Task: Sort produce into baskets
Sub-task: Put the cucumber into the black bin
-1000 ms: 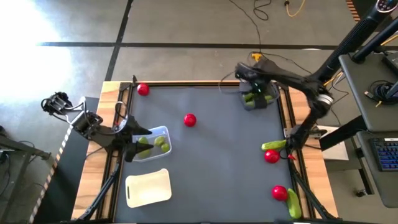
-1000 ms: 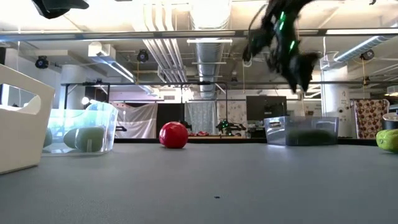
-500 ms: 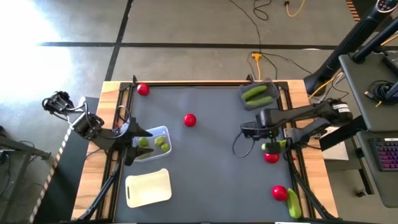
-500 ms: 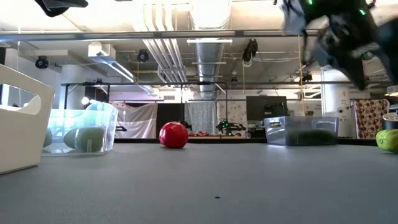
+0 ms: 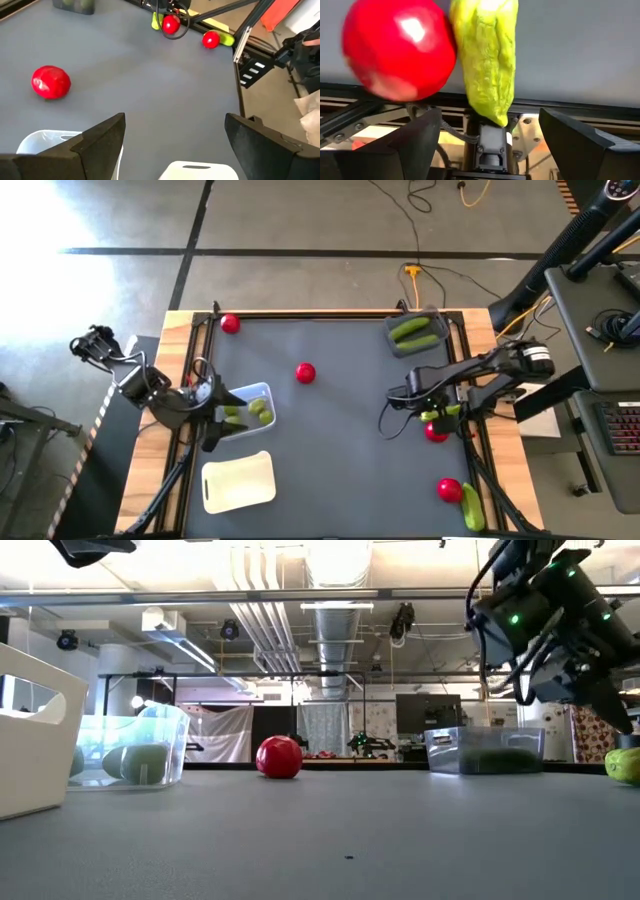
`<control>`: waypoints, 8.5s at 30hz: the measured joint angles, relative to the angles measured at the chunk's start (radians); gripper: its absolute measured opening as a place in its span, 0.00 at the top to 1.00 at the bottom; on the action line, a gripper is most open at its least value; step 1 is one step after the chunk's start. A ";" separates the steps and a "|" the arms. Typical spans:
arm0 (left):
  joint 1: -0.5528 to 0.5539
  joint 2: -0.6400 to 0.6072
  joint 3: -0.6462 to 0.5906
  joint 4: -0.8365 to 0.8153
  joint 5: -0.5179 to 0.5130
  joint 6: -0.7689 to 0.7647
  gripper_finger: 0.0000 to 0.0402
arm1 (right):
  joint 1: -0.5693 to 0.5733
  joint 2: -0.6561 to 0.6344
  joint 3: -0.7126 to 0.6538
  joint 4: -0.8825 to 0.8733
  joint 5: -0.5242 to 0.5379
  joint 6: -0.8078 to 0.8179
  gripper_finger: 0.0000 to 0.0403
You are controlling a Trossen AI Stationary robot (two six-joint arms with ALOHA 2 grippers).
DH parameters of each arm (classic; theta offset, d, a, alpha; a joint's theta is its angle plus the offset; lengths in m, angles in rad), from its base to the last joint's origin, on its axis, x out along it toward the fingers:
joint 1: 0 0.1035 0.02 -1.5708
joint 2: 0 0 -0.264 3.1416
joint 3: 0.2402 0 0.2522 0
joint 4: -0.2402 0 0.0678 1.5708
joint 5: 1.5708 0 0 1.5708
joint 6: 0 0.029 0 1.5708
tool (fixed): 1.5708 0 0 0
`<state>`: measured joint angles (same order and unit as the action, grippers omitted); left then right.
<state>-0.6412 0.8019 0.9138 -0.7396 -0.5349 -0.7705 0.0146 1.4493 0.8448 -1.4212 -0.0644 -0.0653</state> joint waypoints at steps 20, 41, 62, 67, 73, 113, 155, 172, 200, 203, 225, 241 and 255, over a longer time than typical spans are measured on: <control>-0.011 -0.032 0.009 0.021 0.048 0.003 0.19 | -0.002 0.249 -0.003 0.164 0.004 0.062 0.44; -0.010 -0.052 0.009 -0.009 -0.142 0.050 0.19 | -0.697 0.192 0.578 0.180 0.412 -0.580 0.70; 0.018 -0.093 0.009 -0.041 -0.179 -0.051 0.19 | -0.800 0.288 0.562 0.158 0.422 -0.858 0.38; 0.018 -0.127 0.009 -0.044 -0.131 -0.041 0.19 | -0.669 0.146 0.581 0.013 0.409 -0.645 0.30; 0.018 -0.139 0.009 -0.047 -0.092 0.048 0.19 | -0.288 -0.052 0.537 -0.117 0.236 -0.176 0.29; 0.016 -0.071 0.008 -0.046 -0.002 0.149 0.19 | 0.814 0.309 0.219 0.548 -0.785 1.780 0.17; 0.016 -0.063 0.008 -0.046 0.000 0.163 0.19 | 0.909 0.305 0.181 0.673 -0.788 1.959 0.19; 0.016 -0.063 0.008 -0.047 0.003 0.182 0.19 | 0.934 0.303 0.216 0.659 -0.722 2.012 0.19; -0.006 -0.091 0.008 -0.082 0.056 0.174 0.19 | 0.795 0.292 0.251 0.651 -0.658 1.828 0.56; -0.006 -0.109 0.008 -0.085 0.051 0.176 0.19 | 0.742 0.276 0.356 0.515 -0.616 1.731 0.57; 0.019 -0.048 0.008 -0.021 -0.083 0.125 0.19 | -0.504 0.123 0.609 0.148 0.337 0.760 0.56; 0.662 0.115 0.008 0.011 0.393 0.353 0.19 | -0.910 0.274 0.590 0.230 0.269 0.348 0.55; 0.953 0.412 0.008 0.262 0.605 0.635 0.19 | -0.845 0.269 0.501 0.209 0.406 -0.921 0.55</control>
<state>0.3121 1.2138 0.9215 -0.4777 0.0700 -0.1358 -0.8309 1.7180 1.3461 -1.2122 0.3419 -0.9867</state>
